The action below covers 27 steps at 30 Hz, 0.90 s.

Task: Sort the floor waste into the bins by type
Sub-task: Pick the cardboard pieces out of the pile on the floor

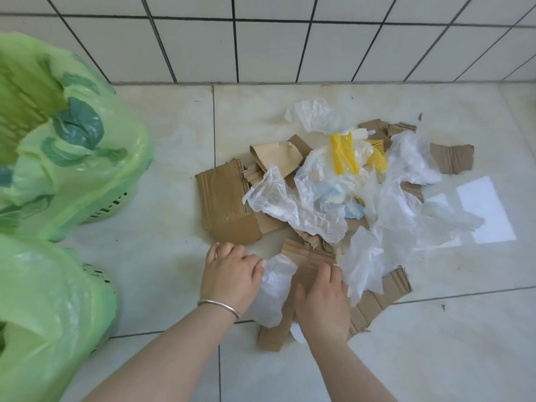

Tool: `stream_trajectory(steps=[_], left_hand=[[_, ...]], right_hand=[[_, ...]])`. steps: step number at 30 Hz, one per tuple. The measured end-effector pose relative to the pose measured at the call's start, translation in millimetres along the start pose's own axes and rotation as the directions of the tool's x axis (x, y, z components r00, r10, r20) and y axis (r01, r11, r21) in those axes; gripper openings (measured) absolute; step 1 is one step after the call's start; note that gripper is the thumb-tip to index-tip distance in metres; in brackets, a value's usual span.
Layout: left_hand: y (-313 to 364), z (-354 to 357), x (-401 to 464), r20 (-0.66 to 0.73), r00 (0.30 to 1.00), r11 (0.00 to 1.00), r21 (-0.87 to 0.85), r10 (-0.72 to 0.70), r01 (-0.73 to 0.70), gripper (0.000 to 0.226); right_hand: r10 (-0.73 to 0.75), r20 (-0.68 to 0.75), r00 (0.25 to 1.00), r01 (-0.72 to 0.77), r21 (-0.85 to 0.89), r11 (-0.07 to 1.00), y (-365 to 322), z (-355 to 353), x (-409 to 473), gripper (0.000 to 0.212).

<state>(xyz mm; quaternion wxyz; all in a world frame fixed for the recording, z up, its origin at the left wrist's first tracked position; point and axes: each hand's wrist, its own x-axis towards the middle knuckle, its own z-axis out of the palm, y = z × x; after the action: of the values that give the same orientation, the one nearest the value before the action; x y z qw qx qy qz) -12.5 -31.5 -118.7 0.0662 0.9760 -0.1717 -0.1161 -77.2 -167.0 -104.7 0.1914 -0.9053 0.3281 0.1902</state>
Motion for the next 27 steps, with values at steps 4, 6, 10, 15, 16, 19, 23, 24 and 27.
stream_trajectory(steps=[4, 6, 10, 15, 16, 19, 23, 24, 27], left_hand=[[-1, 3, -11, 0.072, 0.997, 0.998, -0.056, 0.021, -0.017, 0.044], [-2, 8, -18, 0.116, 0.992, 0.996, -0.081, 0.046, -0.036, 0.039], [-5, 9, -29, 0.378, 0.923, 0.992, -0.121, 0.076, -0.033, 0.028], [-5, 15, -28, 0.331, 0.93, 0.947, -0.215, -0.161, 0.24, 0.02], [-5, 19, -26, 0.264, 0.926, 0.904, -0.261, -0.27, 0.338, 0.021], [-2, 21, -19, 0.217, 0.794, 0.713, -0.353, -0.568, 0.606, 0.05], [4, 22, -13, 0.321, 0.715, 0.577, -0.429, -0.621, 0.694, 0.079], [4, 23, -10, 0.347, 0.707, 0.547, -0.457, -0.616, 0.701, 0.082], [-2, 20, -5, 0.449, 0.705, 0.497, -0.503, -0.549, 0.707, 0.062]], right_hand=[[0.084, -0.031, 0.996, -0.084, -0.01, 0.996, 2, 4, -1, 0.075], [0.128, -0.04, 0.991, -0.128, 0.005, 0.992, 1, 7, 1, 0.088], [0.202, -0.042, 0.979, -0.199, 0.05, 0.979, -2, 10, 6, 0.104], [0.207, -0.008, 0.978, -0.207, 0.029, 0.978, -11, 12, 10, 0.109], [0.217, 0.001, 0.976, -0.217, 0.061, 0.974, -12, 13, 10, 0.109], [0.219, 0.015, 0.976, -0.216, 0.226, 0.95, -13, 11, 10, 0.107], [0.146, 0.034, 0.989, -0.145, 0.45, 0.881, -9, 6, 6, 0.101], [0.154, 0.048, 0.987, -0.158, 0.503, 0.85, -8, 5, 7, 0.098], [0.184, 0.116, 0.976, -0.217, 0.537, 0.815, -4, 2, 9, 0.047]])
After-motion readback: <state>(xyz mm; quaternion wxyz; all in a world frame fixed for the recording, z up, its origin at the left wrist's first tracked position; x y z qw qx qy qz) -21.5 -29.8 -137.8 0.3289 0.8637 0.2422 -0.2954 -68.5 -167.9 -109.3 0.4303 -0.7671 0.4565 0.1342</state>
